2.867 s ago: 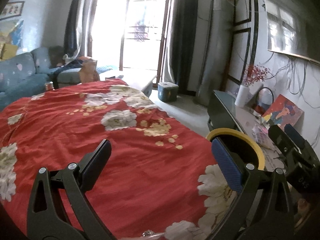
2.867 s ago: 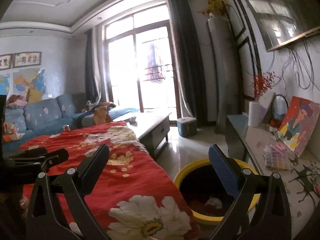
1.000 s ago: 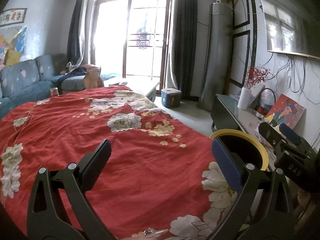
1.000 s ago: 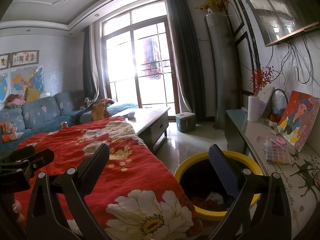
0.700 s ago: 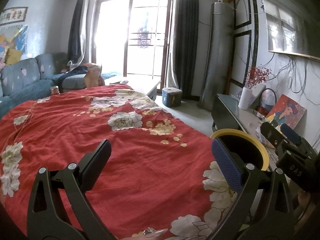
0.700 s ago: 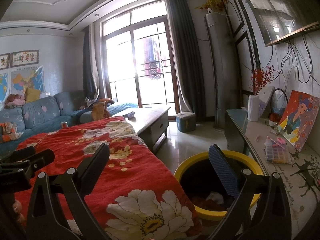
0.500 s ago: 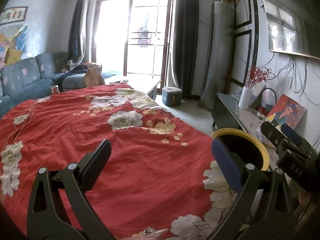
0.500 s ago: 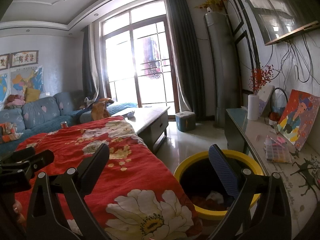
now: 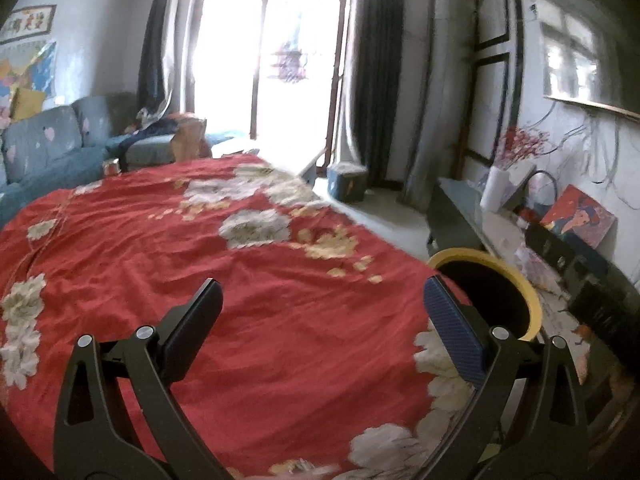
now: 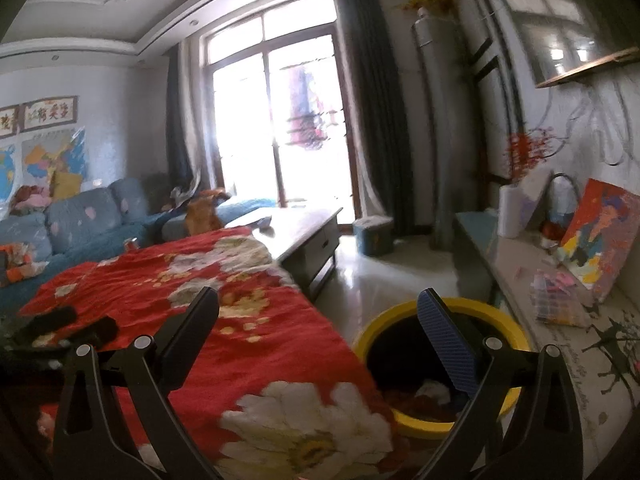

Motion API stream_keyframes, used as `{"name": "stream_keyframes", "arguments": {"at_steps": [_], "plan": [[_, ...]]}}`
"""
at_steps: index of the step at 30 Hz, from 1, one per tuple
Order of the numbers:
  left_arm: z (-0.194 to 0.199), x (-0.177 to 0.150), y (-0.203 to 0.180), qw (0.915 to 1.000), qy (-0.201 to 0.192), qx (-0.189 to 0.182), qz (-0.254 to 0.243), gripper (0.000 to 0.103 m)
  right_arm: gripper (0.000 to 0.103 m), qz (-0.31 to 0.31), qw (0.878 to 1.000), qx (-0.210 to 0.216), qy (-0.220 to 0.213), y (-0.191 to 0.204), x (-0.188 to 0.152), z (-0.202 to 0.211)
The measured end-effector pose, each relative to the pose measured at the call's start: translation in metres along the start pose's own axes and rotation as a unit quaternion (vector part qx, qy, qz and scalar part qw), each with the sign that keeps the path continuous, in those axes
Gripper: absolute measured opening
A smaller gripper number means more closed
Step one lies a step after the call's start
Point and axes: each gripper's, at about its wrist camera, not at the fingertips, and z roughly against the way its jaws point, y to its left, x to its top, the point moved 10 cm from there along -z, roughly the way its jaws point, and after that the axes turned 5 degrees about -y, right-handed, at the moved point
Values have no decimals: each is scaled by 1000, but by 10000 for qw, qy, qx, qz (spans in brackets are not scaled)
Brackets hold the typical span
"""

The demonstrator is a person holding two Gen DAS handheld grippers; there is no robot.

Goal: Collect trash

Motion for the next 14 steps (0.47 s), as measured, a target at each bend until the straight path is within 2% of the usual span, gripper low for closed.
{"name": "stream_keyframes", "arguments": {"at_steps": [3, 5, 6, 7, 9, 10, 11, 13, 14], "plan": [[8, 2, 50, 9990, 163, 334, 263, 92, 97, -71, 9984, 450, 325, 38, 9, -11], [19, 5, 95, 9961, 209, 716, 468, 92, 97, -78, 9923, 1059, 635, 90, 11, -19], [30, 4, 142, 9905, 274, 1170, 667, 92, 97, -45, 9879, 1349, 765, 117, 10, -21], [38, 3, 171, 9857, 310, 1444, 810, 92, 97, 48, 9798, 1770, 928, 158, 6, -24], [68, -7, 263, 9654, 369, 2262, 1246, 92, 97, 226, 9648, 2316, 1229, 222, -4, -26], [81, -15, 298, 9547, 461, 2633, 1309, 92, 97, 298, 9483, 2761, 1539, 271, -17, -26], [98, -27, 342, 9393, 553, 3093, 1381, 92, 97, 363, 9348, 3040, 1799, 305, -29, -26], [119, -52, 405, 9158, 807, 3650, 1470, 92, 97, 558, 9076, 3508, 2238, 385, -62, -24], [126, -64, 428, 9057, 967, 3819, 1569, 92, 97, 714, 8992, 3595, 2391, 412, -75, -24]]}}
